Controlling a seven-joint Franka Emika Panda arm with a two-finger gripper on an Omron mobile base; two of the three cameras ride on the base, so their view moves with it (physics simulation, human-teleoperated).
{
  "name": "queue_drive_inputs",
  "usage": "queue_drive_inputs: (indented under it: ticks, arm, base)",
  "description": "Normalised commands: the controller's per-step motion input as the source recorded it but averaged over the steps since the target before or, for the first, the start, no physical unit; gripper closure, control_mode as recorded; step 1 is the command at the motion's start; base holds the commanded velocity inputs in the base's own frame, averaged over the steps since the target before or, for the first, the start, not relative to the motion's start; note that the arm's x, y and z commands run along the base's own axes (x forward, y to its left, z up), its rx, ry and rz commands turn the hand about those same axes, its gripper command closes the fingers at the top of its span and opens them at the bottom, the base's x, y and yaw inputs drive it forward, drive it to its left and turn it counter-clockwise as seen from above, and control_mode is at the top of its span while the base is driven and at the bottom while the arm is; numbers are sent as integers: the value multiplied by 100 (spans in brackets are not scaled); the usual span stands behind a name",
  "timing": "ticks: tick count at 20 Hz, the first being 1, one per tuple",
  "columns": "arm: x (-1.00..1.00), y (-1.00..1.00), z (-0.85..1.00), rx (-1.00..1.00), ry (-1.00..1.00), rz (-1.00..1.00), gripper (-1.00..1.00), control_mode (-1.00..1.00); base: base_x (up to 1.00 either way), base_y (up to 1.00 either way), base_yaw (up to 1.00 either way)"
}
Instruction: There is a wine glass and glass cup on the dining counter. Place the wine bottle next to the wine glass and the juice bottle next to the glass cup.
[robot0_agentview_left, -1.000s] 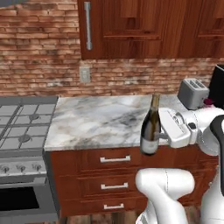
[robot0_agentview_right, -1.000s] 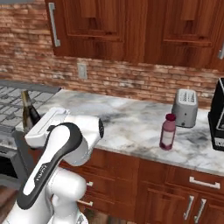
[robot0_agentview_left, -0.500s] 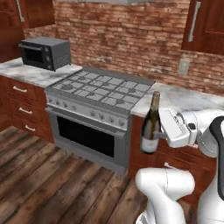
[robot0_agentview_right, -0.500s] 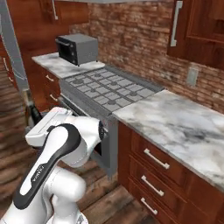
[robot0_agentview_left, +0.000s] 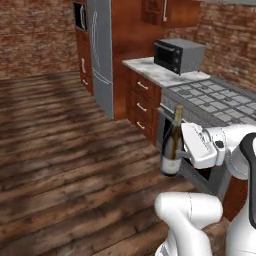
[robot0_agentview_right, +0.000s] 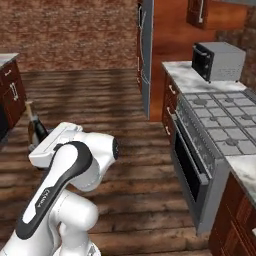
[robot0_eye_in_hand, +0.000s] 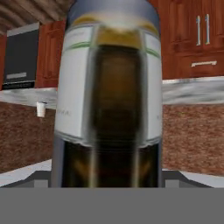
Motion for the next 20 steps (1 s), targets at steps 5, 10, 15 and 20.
queue_drive_inputs:
  ticks: [5, 10, 15, 20]
  arm:
    - [0, 0, 0, 0, 0, 0, 100, 100]
    - [0, 0, 0, 0, 0, 0, 100, 100]
    - [0, 0, 0, 0, 0, 0, 100, 100]
    - [0, 0, 0, 0, 0, 0, 100, 100]
  base:
    - [0, 0, 82]
    - [18, -2, 71]
    - [86, -36, 34]
    - [100, -50, 1]
